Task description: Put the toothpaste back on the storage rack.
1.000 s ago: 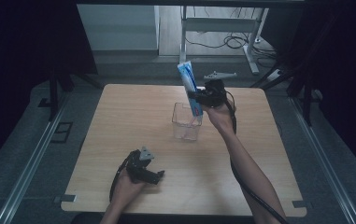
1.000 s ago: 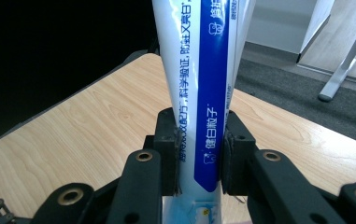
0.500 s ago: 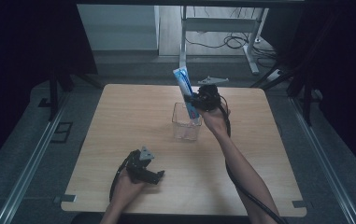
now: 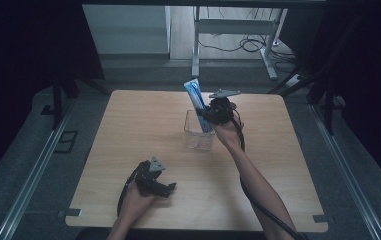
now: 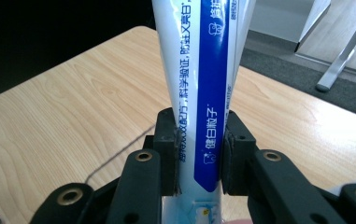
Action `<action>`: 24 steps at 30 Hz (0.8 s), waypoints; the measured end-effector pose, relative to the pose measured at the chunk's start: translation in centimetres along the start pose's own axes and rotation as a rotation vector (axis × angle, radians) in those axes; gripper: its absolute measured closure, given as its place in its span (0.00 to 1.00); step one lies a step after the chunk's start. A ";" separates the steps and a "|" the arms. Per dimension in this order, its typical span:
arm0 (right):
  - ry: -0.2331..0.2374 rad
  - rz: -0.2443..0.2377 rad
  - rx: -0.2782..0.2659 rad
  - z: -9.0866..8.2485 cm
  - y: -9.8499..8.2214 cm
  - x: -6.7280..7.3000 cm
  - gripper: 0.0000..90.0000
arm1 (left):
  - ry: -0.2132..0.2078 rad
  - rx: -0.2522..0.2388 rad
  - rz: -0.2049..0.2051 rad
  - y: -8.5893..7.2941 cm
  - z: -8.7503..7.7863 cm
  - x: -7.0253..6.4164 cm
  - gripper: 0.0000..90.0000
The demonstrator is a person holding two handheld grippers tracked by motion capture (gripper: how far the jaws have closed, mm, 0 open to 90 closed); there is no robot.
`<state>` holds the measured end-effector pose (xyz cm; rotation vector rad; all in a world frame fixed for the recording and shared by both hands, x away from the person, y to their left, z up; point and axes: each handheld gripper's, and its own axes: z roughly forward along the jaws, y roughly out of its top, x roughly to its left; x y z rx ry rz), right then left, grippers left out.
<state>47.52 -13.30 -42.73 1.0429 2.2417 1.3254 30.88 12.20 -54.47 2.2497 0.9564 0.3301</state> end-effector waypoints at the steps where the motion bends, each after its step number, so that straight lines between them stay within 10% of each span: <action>1: 0.001 0.002 0.003 0.1 -0.2 0.0 0.80 | 0.000 0.000 0.000 0.0 0.0 0.0 0.02; 24: -0.009 -0.013 0.094 1.8 -3.0 0.0 0.77 | 0.000 0.000 0.000 0.0 0.0 0.0 0.02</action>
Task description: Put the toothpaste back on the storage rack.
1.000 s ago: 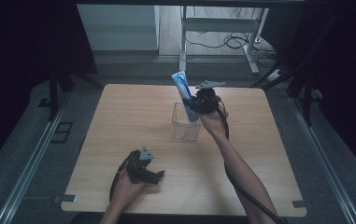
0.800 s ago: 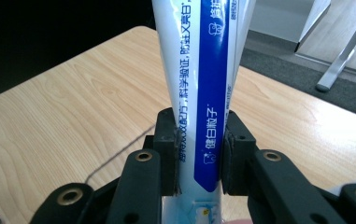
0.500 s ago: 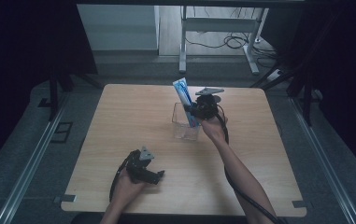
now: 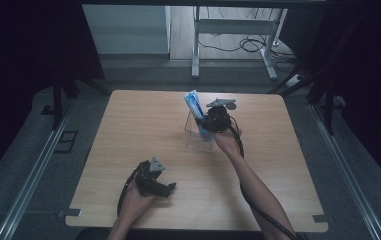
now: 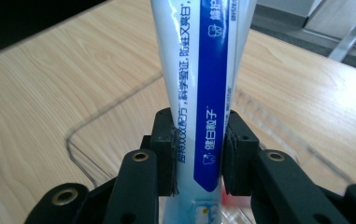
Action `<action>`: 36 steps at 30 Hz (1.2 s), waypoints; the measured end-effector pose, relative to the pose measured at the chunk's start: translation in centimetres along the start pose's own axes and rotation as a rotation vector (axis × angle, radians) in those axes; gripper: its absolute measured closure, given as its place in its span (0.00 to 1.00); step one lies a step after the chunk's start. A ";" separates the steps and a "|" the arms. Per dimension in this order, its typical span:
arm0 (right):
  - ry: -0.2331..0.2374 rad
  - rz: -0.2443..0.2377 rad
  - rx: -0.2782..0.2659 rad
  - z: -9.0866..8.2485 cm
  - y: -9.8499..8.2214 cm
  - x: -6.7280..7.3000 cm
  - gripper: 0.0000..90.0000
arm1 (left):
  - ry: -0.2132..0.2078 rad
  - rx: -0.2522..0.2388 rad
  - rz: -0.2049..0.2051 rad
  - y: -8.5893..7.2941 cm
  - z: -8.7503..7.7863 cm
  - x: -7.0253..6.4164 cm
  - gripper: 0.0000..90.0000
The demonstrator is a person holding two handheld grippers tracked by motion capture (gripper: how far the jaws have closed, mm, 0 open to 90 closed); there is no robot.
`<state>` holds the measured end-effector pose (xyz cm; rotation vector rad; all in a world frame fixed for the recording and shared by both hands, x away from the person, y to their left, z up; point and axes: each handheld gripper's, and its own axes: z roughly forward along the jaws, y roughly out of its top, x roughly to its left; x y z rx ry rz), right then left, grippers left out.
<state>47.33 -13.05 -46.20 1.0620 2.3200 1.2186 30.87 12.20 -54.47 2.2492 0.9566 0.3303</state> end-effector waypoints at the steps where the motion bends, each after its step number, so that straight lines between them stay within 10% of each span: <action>1: -0.001 -0.001 0.005 0.1 -0.2 -0.1 0.77 | 0.000 0.000 0.001 0.0 0.0 0.0 0.02; 36: 0.088 0.007 -0.013 -1.8 0.4 0.1 0.46 | 0.000 0.001 0.002 0.0 0.0 0.0 0.02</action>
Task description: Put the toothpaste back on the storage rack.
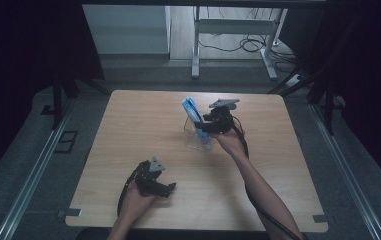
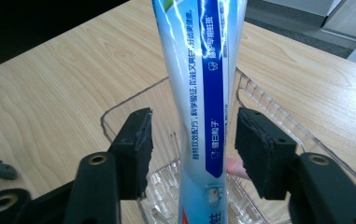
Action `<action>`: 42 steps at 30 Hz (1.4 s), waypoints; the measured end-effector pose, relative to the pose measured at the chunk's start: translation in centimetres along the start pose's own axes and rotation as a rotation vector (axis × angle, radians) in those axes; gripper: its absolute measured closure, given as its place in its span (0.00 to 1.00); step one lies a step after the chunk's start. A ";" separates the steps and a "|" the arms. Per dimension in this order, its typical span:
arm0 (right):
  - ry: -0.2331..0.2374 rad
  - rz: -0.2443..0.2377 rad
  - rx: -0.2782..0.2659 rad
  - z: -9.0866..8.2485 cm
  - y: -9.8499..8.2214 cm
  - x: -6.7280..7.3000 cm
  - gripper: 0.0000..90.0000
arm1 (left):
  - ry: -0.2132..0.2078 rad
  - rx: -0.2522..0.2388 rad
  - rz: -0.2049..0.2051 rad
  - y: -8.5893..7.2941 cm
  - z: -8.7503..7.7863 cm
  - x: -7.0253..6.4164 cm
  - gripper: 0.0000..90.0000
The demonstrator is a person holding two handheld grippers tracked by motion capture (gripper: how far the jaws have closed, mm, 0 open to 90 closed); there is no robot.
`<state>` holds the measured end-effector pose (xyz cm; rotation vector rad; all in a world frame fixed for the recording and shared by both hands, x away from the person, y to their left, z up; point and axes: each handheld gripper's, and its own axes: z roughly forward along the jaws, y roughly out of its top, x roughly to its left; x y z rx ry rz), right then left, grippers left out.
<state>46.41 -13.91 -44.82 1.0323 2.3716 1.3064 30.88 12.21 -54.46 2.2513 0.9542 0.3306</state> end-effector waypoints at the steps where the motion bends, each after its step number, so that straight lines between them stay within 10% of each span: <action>1: 0.000 0.000 0.000 0.0 0.0 0.0 0.46 | 0.000 0.000 0.000 0.0 0.0 0.0 0.02; 17: 0.053 -0.028 0.033 -2.0 0.0 1.1 0.21 | 0.000 -0.001 -0.002 0.0 0.0 0.0 0.02; 42: -0.007 -0.096 0.055 -5.2 -1.5 1.9 0.02 | 0.001 0.000 -0.006 0.0 0.0 -0.1 0.02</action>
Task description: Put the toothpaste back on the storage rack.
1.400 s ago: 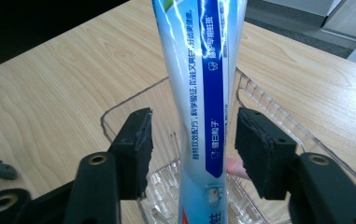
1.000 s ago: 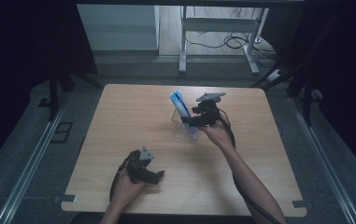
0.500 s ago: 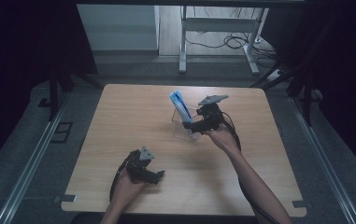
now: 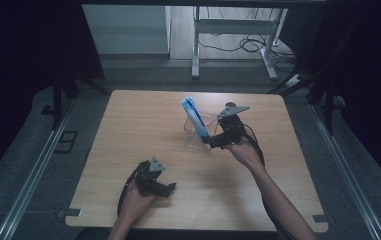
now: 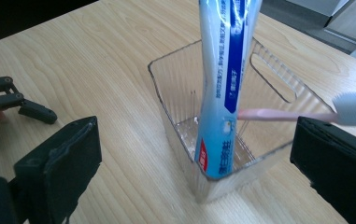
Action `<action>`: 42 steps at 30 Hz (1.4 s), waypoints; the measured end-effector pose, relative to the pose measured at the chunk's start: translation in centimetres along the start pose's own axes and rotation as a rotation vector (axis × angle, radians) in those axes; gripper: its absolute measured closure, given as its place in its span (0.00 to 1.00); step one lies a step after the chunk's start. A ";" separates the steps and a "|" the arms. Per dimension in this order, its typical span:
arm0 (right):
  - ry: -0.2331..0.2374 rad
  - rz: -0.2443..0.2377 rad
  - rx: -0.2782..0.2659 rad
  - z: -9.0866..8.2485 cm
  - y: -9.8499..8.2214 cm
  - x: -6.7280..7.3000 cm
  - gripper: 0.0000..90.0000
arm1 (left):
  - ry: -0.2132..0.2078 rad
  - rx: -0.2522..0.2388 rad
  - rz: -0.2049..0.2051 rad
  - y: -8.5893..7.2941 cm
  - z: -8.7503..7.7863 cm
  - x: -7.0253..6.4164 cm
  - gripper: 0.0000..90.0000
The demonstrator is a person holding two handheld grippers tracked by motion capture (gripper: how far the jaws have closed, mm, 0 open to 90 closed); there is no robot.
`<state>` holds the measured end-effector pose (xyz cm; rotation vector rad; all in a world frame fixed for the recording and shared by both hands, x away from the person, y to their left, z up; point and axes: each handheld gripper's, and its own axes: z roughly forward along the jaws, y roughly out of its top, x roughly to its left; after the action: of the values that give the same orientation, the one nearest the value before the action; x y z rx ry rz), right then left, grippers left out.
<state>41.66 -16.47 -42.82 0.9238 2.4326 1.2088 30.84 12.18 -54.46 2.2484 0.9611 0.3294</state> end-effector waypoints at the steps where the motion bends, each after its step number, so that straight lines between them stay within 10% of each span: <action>1: -0.001 0.002 -0.001 -0.1 -0.1 0.0 0.01 | 0.000 0.000 0.000 0.0 0.0 0.0 0.02; 42: -0.055 0.020 0.043 -4.4 -6.5 -0.4 0.01 | 0.001 -0.003 0.003 0.0 0.0 0.0 0.02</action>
<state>37.06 -22.28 -45.25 0.9822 2.4205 1.1259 30.86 12.18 -54.47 2.2471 0.9573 0.3325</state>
